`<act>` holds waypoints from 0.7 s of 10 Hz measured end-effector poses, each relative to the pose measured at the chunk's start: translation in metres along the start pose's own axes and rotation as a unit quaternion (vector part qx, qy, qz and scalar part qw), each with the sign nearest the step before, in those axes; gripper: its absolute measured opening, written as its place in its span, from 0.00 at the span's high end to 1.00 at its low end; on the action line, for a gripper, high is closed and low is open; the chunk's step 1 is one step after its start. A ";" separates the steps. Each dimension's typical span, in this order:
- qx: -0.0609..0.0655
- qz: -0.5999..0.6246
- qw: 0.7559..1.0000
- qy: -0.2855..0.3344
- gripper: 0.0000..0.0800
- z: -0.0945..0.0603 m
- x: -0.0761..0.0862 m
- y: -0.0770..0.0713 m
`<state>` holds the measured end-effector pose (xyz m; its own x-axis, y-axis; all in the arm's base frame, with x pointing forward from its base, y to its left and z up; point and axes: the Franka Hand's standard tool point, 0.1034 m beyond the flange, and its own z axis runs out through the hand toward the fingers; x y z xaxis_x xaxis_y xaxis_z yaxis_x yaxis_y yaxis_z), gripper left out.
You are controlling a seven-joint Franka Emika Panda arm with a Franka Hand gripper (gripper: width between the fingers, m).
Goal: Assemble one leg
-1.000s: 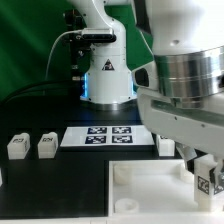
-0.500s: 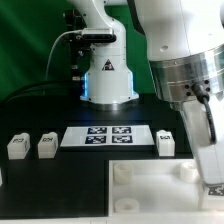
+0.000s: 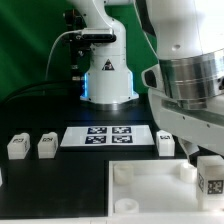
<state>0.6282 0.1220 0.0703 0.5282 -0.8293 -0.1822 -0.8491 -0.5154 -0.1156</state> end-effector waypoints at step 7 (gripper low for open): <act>-0.035 -0.450 0.892 0.034 0.19 -0.002 0.011 -0.002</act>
Offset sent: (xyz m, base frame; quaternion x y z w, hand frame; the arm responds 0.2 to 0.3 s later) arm 0.0065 -0.0047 0.0112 -0.1029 0.0688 -0.4817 0.8676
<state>0.6353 0.1137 0.0709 0.9965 -0.0828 0.0132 -0.0805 -0.9890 -0.1242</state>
